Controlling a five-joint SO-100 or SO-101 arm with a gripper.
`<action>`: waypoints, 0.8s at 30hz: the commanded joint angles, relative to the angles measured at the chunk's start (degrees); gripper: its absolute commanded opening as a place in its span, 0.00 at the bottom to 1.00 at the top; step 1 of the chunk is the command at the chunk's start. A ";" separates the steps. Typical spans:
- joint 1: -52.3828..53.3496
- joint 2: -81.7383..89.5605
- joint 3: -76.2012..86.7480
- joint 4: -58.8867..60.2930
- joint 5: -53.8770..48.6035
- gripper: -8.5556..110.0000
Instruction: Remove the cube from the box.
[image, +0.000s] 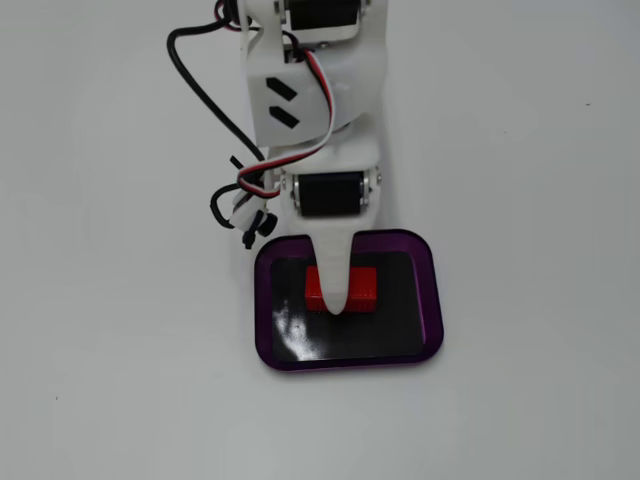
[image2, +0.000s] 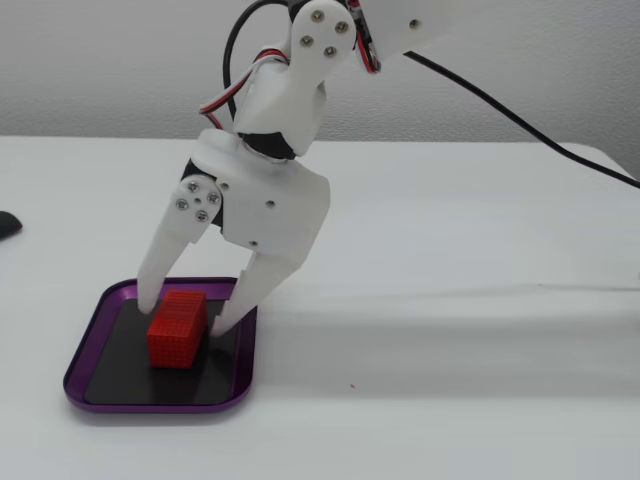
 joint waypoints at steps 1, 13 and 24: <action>-0.35 0.53 -0.26 -0.70 -0.53 0.20; -0.44 -6.77 -0.35 -3.25 -1.49 0.16; -0.97 -8.09 -0.97 -2.99 -0.88 0.07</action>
